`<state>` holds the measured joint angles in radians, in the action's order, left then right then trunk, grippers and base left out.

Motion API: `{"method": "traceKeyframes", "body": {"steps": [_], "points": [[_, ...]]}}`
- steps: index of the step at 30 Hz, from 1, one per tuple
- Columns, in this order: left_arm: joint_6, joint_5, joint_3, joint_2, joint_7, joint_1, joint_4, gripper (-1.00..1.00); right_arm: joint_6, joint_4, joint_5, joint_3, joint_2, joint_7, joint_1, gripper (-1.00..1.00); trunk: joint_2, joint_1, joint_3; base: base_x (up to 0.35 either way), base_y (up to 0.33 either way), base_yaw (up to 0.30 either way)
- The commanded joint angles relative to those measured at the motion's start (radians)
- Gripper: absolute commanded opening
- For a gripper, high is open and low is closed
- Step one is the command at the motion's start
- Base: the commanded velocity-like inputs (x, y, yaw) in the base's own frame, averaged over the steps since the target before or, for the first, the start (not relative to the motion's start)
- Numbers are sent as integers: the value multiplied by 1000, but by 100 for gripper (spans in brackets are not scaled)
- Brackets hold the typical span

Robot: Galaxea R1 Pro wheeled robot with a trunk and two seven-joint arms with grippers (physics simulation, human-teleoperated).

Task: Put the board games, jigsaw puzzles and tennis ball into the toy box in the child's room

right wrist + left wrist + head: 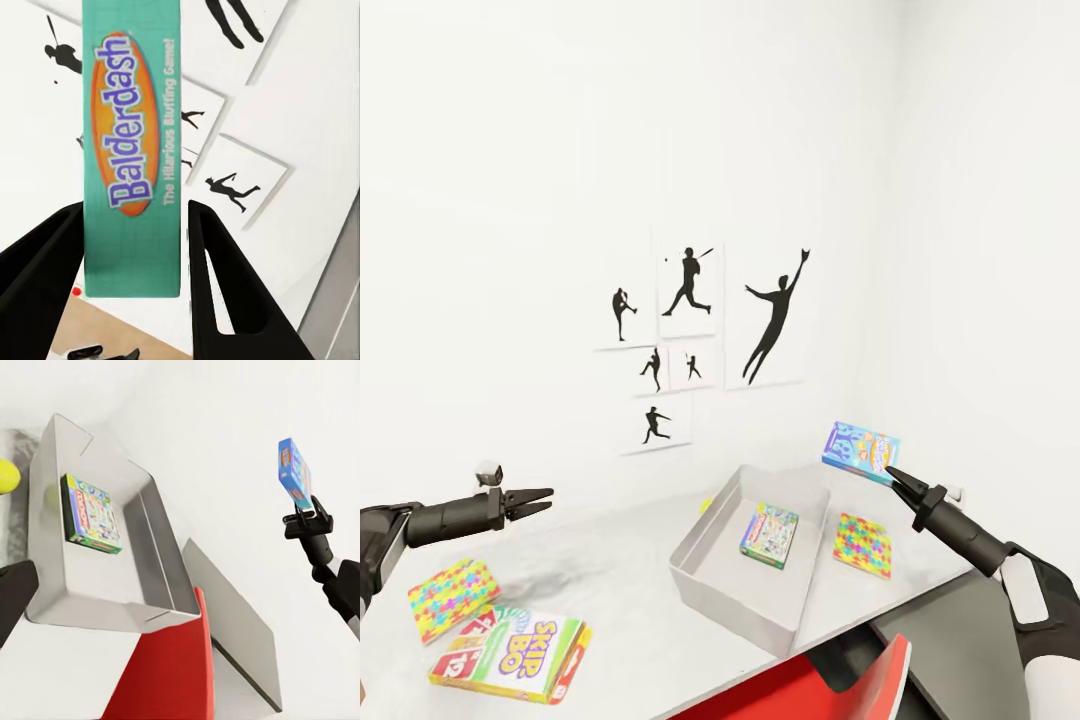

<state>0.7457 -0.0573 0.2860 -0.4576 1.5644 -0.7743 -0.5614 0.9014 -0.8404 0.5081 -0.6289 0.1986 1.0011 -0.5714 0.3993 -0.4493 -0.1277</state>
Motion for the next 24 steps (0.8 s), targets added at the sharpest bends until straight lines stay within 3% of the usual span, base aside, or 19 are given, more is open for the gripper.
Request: {"method": "traceKeyframes", "body": {"steps": [1,8,24], "points": [[11,-6,3,0,6,0,0,100,3,0,4,-2,0,3,-1,-100,1,-1,0,227,10,-66],[11,-5,2,0,6,0,0,100,-33,0,3,0,-1,2,-1,-100,1,-1,4,99,3,-22],[11,-7,2,1,6,0,0,100,-39,0,2,2,-3,1,-1,-100,1,-1,23,49,-67,-1]]}}
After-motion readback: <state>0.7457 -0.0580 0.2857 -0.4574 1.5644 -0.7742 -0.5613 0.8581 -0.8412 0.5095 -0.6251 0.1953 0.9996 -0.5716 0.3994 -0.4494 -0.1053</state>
